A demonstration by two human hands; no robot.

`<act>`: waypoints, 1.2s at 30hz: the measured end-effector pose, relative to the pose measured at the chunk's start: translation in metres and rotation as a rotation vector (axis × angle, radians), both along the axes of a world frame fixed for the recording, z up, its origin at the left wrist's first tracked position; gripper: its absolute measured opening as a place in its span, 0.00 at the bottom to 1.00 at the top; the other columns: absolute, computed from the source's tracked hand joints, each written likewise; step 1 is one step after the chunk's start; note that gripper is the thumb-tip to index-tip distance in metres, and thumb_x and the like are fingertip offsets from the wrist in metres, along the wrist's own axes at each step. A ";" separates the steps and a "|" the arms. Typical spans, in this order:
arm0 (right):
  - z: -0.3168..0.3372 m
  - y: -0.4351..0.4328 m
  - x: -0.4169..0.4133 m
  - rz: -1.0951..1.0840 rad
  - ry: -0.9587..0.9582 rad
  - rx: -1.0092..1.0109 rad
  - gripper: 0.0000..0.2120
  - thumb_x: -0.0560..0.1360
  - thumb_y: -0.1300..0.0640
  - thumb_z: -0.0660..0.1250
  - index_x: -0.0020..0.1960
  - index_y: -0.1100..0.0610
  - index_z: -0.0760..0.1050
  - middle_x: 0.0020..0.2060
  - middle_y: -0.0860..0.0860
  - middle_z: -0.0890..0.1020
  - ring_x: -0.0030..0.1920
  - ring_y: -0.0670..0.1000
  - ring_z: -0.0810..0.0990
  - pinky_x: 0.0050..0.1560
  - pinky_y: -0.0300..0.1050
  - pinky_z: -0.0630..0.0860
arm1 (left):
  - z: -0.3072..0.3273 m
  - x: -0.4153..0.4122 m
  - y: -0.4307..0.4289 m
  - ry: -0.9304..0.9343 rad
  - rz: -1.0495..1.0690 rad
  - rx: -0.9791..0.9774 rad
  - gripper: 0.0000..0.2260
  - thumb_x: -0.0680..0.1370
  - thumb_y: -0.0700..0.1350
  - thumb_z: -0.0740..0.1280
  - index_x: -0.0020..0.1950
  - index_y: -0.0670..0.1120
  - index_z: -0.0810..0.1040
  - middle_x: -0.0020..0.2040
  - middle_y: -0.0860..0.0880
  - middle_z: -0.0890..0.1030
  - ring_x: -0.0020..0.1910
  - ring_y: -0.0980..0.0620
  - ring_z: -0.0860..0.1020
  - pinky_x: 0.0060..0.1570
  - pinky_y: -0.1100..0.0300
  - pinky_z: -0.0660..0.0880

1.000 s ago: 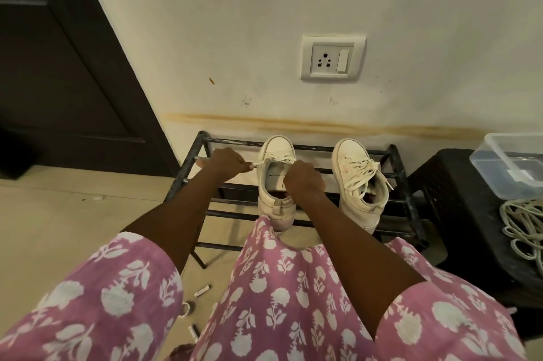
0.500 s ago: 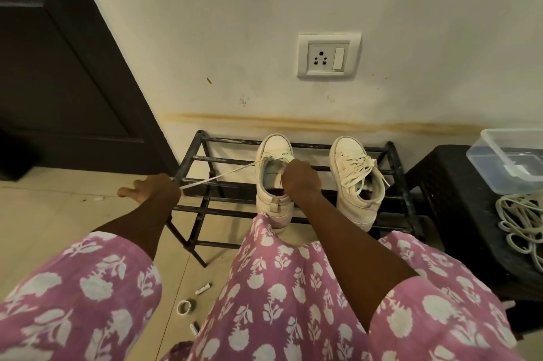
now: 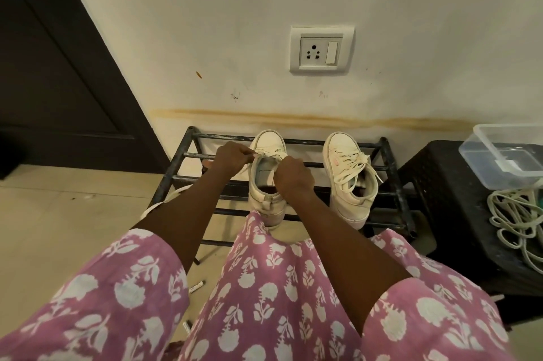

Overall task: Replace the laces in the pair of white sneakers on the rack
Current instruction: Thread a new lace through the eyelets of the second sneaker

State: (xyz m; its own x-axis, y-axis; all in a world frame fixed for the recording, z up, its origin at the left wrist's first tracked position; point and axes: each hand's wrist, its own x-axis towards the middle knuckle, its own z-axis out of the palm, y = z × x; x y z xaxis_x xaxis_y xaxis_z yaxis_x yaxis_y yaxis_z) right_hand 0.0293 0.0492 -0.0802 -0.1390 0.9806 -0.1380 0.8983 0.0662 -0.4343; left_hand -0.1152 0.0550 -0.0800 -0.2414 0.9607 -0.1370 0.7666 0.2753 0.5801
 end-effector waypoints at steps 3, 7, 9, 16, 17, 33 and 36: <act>0.000 0.000 -0.001 -0.005 -0.004 0.007 0.13 0.79 0.60 0.59 0.60 0.62 0.74 0.55 0.58 0.79 0.54 0.57 0.80 0.42 0.44 0.71 | -0.003 0.000 -0.004 -0.100 0.049 0.021 0.13 0.77 0.45 0.66 0.56 0.39 0.82 0.55 0.41 0.82 0.57 0.42 0.78 0.55 0.53 0.72; 0.000 -0.002 -0.002 -0.008 -0.021 0.013 0.13 0.79 0.60 0.59 0.61 0.62 0.74 0.55 0.57 0.79 0.54 0.57 0.80 0.41 0.44 0.70 | -0.003 0.002 -0.009 -0.087 0.072 0.041 0.12 0.77 0.45 0.68 0.55 0.39 0.82 0.54 0.41 0.82 0.54 0.43 0.79 0.50 0.56 0.71; 0.000 -0.002 -0.001 -0.015 -0.020 0.015 0.13 0.79 0.59 0.59 0.61 0.62 0.74 0.55 0.57 0.79 0.54 0.57 0.80 0.41 0.44 0.71 | -0.004 0.004 -0.008 -0.040 0.081 -0.007 0.12 0.78 0.44 0.66 0.57 0.39 0.81 0.55 0.41 0.82 0.55 0.43 0.78 0.52 0.56 0.71; 0.000 -0.003 0.000 -0.043 0.003 0.002 0.13 0.80 0.59 0.57 0.60 0.62 0.74 0.55 0.58 0.79 0.55 0.58 0.80 0.46 0.47 0.75 | -0.006 -0.022 -0.020 0.166 0.228 -0.224 0.11 0.78 0.44 0.57 0.49 0.38 0.76 0.56 0.38 0.78 0.52 0.42 0.76 0.56 0.51 0.72; 0.000 -0.003 -0.001 -0.043 0.006 0.005 0.13 0.80 0.59 0.57 0.59 0.62 0.75 0.55 0.58 0.80 0.54 0.58 0.80 0.45 0.46 0.74 | -0.008 -0.032 -0.025 0.141 0.261 -0.279 0.14 0.79 0.45 0.57 0.54 0.37 0.76 0.59 0.38 0.77 0.56 0.41 0.76 0.58 0.50 0.72; -0.001 -0.002 -0.001 -0.051 0.007 -0.010 0.13 0.80 0.59 0.56 0.60 0.62 0.74 0.56 0.58 0.79 0.55 0.58 0.79 0.46 0.46 0.74 | -0.016 -0.076 -0.058 0.413 0.725 -0.505 0.19 0.79 0.47 0.60 0.65 0.36 0.69 0.64 0.37 0.72 0.67 0.37 0.66 0.71 0.38 0.49; -0.001 -0.002 -0.001 -0.052 0.004 -0.009 0.13 0.80 0.59 0.56 0.60 0.62 0.74 0.55 0.58 0.79 0.55 0.58 0.79 0.44 0.46 0.73 | -0.013 -0.057 -0.042 0.370 0.503 -0.391 0.18 0.80 0.46 0.58 0.67 0.39 0.69 0.66 0.40 0.71 0.69 0.39 0.65 0.69 0.40 0.55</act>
State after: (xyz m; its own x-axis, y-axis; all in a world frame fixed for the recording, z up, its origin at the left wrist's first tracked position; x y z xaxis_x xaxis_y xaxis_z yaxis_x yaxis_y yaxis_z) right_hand 0.0287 0.0471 -0.0813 -0.0881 0.9852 -0.1467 0.8986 0.0151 -0.4384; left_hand -0.1723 0.0135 -0.0934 -0.7370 0.6192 -0.2710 0.6195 0.7792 0.0954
